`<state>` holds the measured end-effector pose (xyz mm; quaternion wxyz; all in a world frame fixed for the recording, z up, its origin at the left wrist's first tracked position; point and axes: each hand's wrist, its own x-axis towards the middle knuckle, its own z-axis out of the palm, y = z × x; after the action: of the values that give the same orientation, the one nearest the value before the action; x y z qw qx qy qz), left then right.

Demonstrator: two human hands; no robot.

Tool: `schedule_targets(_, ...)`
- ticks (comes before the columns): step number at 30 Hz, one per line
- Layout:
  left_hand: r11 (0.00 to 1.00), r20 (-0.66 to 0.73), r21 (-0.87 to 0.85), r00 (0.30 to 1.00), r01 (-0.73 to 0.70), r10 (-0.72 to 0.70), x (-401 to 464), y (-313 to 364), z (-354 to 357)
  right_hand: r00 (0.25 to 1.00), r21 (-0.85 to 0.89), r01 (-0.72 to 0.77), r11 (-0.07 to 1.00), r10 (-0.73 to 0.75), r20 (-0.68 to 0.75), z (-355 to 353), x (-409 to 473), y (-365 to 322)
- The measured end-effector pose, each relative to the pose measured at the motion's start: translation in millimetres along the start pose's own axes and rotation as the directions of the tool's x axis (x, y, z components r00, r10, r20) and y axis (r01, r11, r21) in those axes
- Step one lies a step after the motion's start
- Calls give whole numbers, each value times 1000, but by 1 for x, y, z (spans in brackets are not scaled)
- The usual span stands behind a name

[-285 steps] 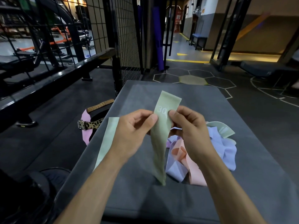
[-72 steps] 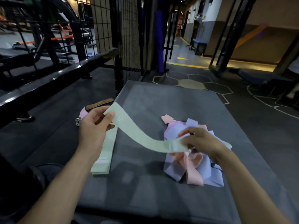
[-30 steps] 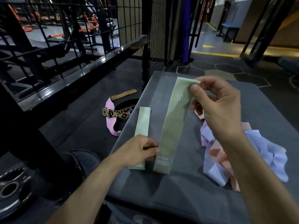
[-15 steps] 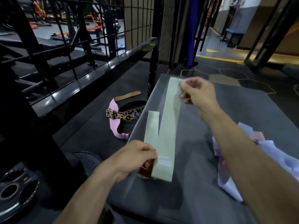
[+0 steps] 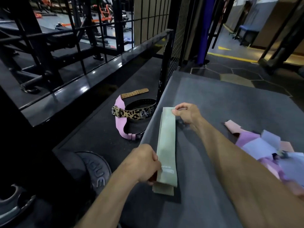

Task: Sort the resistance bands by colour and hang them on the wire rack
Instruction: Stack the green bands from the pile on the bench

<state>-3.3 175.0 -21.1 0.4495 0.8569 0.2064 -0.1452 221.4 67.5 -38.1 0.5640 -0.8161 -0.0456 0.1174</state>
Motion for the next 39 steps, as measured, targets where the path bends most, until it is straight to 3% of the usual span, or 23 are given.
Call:
schedule_targets(12,959,9,282,1000,-30,29,-1,4,8,997,-175,52,983,-61,-49,18,12,24)
schedule_targets(25,933,20,350,997,-82,81,-1,-3,7,999,-261,-51,964,48,-16,10,6,10)
schedule_targets(27,926,6,368,996,-90,94,0,-4,6,999,-445,-2,895,16,28,12,-3,-1)
schedule_targets(31,901,-75,433,994,-36,75,-4,3,7,995,-793,84,603,-4,102,32,-21,-19)
schedule_targets(35,841,-63,540,998,22,15,-5,16,15,993,-912,112,395,-19,113,47,-30,-22)
schedule_targets(39,758,-80,652,994,0,69,-4,24,27,992,-947,127,295,-33,123,49,-41,-29)
